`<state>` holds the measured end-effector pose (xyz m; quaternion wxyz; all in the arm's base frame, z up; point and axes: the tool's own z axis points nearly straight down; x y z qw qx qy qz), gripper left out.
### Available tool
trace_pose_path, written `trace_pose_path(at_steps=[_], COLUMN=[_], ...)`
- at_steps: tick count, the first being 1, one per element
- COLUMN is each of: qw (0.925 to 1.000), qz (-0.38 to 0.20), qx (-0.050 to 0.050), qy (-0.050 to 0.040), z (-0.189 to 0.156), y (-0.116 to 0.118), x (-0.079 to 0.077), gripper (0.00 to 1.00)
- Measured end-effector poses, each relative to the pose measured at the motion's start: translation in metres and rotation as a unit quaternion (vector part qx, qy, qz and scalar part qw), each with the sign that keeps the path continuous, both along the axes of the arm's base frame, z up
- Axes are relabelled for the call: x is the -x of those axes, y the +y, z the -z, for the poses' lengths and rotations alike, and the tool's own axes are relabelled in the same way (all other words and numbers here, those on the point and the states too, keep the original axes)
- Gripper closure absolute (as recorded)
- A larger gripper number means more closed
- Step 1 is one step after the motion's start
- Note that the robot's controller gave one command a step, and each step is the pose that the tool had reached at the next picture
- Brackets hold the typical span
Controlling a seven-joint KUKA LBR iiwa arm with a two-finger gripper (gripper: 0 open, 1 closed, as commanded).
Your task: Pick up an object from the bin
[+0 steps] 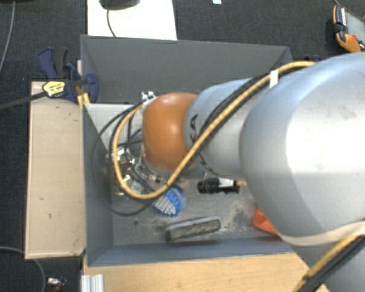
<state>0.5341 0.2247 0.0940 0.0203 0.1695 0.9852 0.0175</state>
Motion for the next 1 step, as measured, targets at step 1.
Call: trace_pose_path(at_steps=[1], qw=[1.0000], qz=[0.001], qx=[-0.001], qy=[-0.0028], z=[-0.0130], y=[0.0002], x=[-0.0014], gripper=[1.00])
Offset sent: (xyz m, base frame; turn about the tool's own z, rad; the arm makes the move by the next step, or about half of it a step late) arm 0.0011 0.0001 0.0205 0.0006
